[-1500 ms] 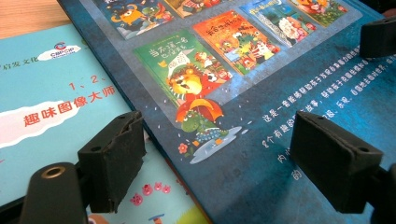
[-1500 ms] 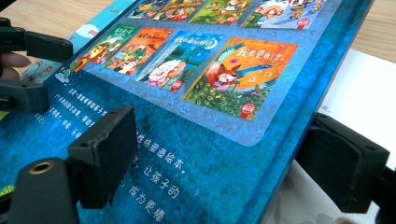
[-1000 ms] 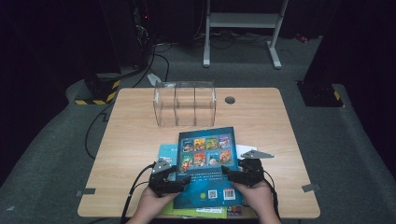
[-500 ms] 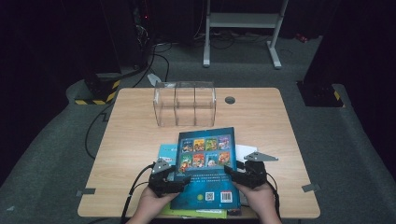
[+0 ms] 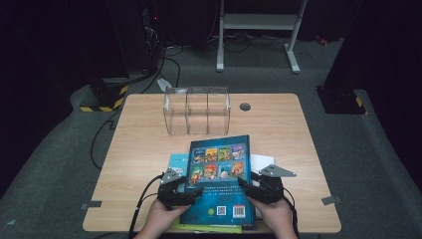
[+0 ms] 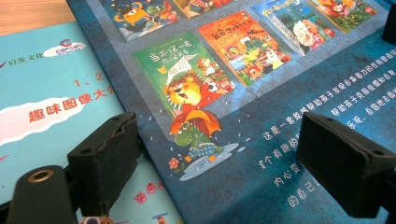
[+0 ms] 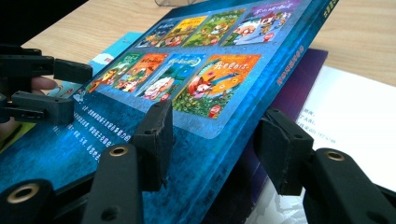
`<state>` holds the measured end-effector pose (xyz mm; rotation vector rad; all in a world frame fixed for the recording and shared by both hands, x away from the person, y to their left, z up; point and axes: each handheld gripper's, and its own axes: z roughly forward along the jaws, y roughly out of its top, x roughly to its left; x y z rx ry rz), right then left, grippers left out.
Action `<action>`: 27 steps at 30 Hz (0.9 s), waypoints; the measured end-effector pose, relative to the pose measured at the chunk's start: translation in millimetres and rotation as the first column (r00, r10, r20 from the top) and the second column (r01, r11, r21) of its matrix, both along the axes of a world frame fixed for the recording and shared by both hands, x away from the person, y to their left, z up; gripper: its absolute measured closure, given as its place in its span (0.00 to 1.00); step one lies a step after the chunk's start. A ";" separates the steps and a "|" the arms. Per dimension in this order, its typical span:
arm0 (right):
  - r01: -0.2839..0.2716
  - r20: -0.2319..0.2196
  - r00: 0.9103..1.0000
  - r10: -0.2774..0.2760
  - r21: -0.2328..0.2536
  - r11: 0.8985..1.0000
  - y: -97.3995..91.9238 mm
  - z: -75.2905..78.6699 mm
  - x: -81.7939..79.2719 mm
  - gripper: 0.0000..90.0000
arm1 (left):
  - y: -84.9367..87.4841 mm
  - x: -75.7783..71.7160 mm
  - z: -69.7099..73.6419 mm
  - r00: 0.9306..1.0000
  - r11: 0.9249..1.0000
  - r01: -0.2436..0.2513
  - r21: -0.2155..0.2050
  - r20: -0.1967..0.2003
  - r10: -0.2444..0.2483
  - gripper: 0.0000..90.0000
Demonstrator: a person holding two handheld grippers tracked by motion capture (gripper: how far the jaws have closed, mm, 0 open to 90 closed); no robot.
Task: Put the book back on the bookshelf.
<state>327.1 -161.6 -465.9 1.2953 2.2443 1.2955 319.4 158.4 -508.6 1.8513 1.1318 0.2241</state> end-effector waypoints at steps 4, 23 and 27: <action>-0.009 0.024 1.000 0.009 -0.006 1.000 0.1 1.7 -3.5 0.56 | -0.1 0.1 -0.3 1.000 1.000 -0.002 -0.001 0.000 0.002 0.13; -0.038 0.101 0.994 0.041 -0.028 0.999 5.2 8.2 -13.1 0.56 | 3.4 2.8 -1.1 1.000 0.999 -0.001 -0.043 -0.022 0.000 0.06; -0.042 0.119 0.992 0.045 -0.032 0.999 5.6 9.6 -14.6 0.56 | 4.8 3.5 -1.5 1.000 0.998 0.000 -0.059 -0.030 -0.002 0.05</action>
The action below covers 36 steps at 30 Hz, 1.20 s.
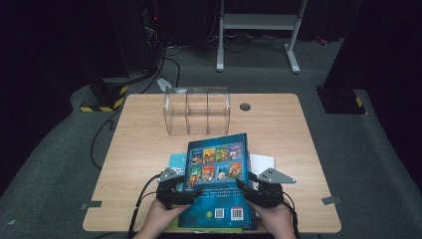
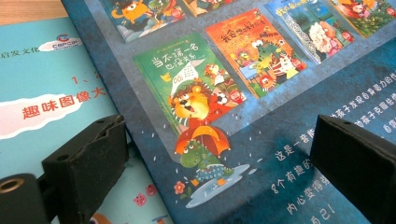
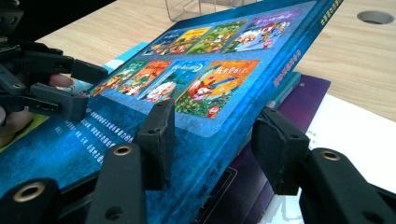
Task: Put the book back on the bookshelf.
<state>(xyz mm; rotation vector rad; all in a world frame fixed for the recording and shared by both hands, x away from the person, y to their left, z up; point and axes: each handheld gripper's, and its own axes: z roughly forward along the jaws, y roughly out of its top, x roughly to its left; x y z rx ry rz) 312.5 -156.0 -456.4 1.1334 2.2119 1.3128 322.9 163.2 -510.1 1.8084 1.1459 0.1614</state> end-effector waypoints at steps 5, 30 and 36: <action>-0.003 0.016 1.000 0.003 -0.004 1.000 0.6 1.7 -1.4 0.57 | 1.2 0.4 -0.2 1.000 1.000 0.001 -0.016 -0.008 -0.001 0.04; -0.016 0.071 0.997 0.015 0.003 1.000 2.3 6.5 -6.3 0.57 | 7.0 4.9 -0.5 0.999 0.995 0.017 -0.096 -0.049 -0.022 0.04; -0.019 0.080 0.997 0.019 0.000 1.000 2.4 7.1 -6.6 0.57 | 7.3 5.8 -0.6 0.998 0.994 0.022 -0.106 -0.052 -0.027 0.04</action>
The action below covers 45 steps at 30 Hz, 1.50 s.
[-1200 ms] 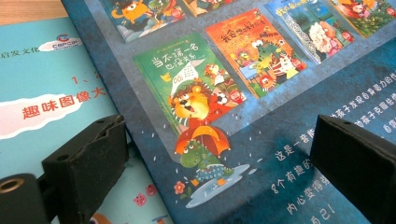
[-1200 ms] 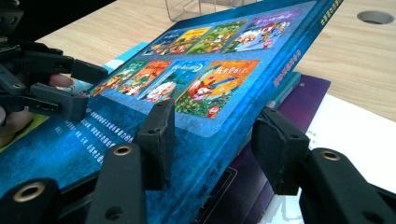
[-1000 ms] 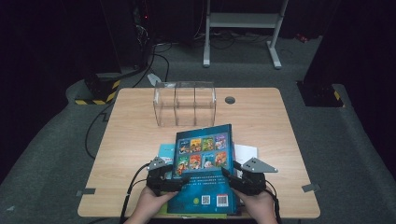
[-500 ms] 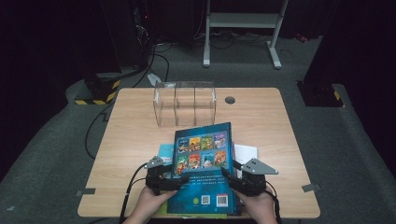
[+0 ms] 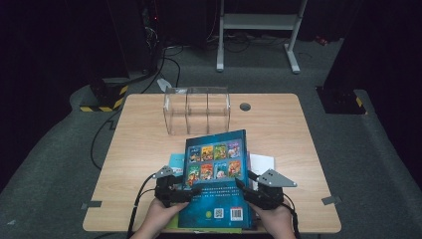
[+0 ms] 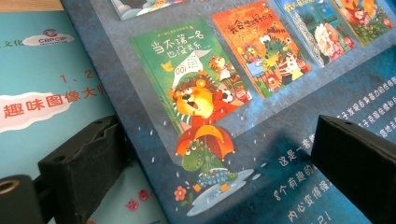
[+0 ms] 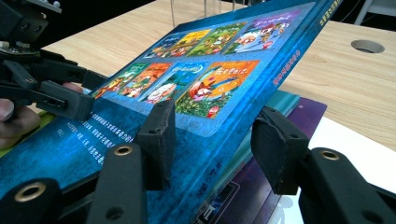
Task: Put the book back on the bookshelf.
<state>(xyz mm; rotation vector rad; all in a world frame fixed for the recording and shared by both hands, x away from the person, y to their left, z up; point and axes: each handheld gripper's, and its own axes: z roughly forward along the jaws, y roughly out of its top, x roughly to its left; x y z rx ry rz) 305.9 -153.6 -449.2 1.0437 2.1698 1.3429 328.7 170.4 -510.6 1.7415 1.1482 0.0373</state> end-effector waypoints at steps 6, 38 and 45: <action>-0.001 0.007 1.000 0.001 0.004 1.000 0.3 0.7 -0.8 0.57 | 0.2 1.6 0.5 1.000 0.999 0.002 -0.036 -0.020 -0.003 0.07; 0.029 0.009 1.000 -0.030 0.031 0.999 -3.9 3.5 1.4 0.59 | 9.4 -12.6 24.6 0.988 0.995 -0.090 -0.030 0.119 0.093 0.37; 0.042 0.075 0.996 -0.045 0.037 0.998 -1.8 15.1 -5.3 0.61 | 10.2 -20.4 35.7 0.971 0.992 -0.120 -0.045 0.203 0.127 0.41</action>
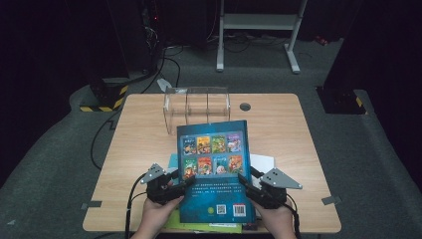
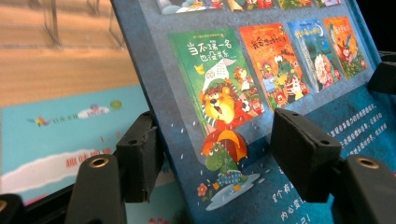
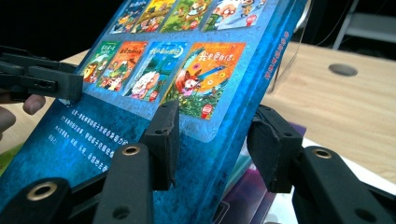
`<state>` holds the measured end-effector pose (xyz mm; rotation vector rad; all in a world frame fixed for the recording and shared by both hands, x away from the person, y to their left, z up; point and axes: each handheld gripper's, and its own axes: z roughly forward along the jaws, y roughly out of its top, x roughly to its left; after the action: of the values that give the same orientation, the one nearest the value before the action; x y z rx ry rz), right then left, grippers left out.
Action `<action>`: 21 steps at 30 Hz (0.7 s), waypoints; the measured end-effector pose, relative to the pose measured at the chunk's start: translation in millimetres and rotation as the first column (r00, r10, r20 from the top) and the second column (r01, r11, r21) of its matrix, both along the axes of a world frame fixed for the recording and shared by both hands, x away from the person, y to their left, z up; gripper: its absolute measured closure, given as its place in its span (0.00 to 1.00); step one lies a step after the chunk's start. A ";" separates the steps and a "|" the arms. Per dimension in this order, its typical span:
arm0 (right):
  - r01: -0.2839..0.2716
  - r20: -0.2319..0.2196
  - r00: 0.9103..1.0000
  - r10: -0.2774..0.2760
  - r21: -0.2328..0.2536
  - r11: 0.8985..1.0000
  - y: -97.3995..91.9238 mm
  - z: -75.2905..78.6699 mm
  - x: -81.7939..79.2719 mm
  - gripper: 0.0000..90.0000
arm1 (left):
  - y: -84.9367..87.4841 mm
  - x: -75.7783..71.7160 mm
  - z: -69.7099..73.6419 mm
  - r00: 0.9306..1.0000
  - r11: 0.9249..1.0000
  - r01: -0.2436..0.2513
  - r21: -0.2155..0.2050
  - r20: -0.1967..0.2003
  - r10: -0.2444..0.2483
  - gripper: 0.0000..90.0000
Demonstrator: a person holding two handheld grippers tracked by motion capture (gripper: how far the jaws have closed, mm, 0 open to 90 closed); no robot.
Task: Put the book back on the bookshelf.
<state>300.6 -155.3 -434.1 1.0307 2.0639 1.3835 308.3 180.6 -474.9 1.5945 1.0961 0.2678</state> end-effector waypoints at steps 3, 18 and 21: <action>0.008 0.023 1.000 -0.008 -0.003 1.000 1.2 3.7 -2.8 0.61 | 1.3 -2.5 2.8 1.000 1.000 -0.009 -0.007 0.030 0.009 0.44; 0.029 0.119 0.992 -0.031 0.019 0.999 2.2 16.7 -13.2 0.66 | 2.0 -13.8 15.4 0.989 0.999 -0.043 -0.031 0.139 0.047 0.50; 0.034 0.135 0.990 -0.037 0.023 0.999 2.2 19.0 -15.2 0.66 | 2.2 -15.8 17.7 0.986 0.998 -0.047 -0.030 0.161 0.051 0.52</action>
<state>285.4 -153.1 -415.2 0.9499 1.9282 1.4198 292.5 182.9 -457.2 1.4968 1.0099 0.4078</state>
